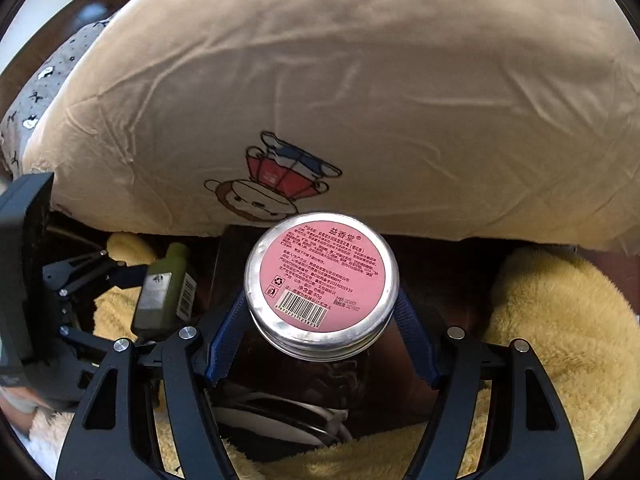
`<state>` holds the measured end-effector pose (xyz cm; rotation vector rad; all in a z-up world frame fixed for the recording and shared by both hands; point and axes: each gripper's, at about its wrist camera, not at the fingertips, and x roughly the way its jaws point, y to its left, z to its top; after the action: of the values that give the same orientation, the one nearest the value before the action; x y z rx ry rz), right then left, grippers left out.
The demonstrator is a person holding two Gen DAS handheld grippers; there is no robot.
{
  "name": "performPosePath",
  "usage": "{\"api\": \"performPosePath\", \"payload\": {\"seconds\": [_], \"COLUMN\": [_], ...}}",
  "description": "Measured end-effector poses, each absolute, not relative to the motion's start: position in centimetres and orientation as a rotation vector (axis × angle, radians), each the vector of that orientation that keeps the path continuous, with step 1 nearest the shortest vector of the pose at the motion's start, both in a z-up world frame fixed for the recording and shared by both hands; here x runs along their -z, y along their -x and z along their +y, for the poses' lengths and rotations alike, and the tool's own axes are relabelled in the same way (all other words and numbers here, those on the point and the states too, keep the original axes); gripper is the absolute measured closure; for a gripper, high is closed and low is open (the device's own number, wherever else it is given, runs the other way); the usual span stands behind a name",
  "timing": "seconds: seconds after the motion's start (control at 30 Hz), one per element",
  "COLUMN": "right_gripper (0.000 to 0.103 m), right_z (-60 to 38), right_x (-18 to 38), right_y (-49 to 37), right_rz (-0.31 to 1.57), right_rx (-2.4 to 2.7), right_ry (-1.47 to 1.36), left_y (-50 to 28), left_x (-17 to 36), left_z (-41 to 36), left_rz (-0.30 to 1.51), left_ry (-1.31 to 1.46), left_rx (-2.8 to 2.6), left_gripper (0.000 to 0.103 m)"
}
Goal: Collect trash
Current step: 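Lower the tin and green bottle into the clear bin and open both tools, then raise both open tools back over the remaining items on the bed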
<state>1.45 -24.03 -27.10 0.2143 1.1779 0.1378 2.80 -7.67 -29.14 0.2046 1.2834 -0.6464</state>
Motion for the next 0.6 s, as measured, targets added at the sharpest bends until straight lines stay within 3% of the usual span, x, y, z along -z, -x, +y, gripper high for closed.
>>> {"api": "performPosePath", "payload": {"seconds": [0.37, 0.6], "right_gripper": [0.031, 0.021], "right_z": [-25.0, -25.9], "right_x": [27.8, 27.2], "right_y": [-1.5, -1.9], "right_rz": [1.188, 1.176], "right_rx": [-0.143, -0.121], "right_ry": [-0.243, -0.26], "left_y": [-3.1, -3.3], "left_x": [29.9, 29.4], "left_z": [-8.4, -7.6], "left_rz": [1.316, 1.299], "left_ry": [-0.182, -0.164], "left_rx": [0.647, 0.629], "left_gripper": [0.037, 0.024]}}
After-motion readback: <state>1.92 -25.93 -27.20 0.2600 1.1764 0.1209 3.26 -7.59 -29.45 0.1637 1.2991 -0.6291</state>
